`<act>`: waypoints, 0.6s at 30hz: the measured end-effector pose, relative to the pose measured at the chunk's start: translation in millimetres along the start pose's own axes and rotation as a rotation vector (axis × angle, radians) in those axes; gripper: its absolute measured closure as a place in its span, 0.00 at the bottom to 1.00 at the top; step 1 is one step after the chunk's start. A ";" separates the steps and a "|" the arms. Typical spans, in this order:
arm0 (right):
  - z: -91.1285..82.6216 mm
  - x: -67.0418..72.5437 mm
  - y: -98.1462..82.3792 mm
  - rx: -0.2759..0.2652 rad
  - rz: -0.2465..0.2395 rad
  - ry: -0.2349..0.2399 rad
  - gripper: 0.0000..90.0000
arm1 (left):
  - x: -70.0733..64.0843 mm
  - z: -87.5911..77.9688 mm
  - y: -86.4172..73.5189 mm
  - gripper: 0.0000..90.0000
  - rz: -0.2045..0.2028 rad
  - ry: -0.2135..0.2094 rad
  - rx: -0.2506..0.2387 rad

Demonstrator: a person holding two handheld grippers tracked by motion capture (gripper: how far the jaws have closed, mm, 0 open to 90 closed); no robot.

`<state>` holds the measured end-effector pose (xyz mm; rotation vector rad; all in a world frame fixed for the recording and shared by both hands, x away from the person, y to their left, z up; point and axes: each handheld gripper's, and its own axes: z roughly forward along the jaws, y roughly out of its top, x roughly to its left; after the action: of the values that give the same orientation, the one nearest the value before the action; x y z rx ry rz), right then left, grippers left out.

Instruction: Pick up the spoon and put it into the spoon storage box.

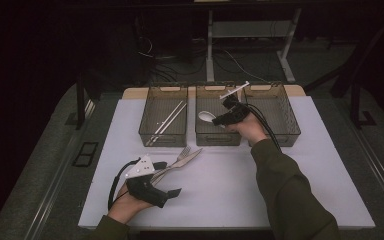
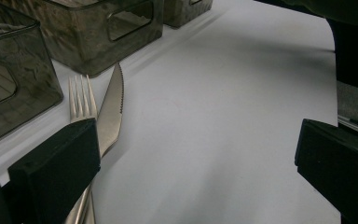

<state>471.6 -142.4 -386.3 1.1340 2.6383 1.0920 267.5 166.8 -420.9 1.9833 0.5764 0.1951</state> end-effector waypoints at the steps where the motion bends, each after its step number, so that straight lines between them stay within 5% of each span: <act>1: 1.3 0.0 -0.5 0.005 -0.003 -0.006 0.92 | -0.2 0.2 0.0 0.00 0.000 0.000 -0.001; 18: 12.8 2.3 -4.2 0.096 -0.019 -0.002 0.91 | -0.5 0.1 0.0 0.00 -0.004 -0.002 -0.002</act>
<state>471.5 -135.4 -398.0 1.1230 2.7202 0.9701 267.2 166.5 -420.9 1.9805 0.5784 0.1910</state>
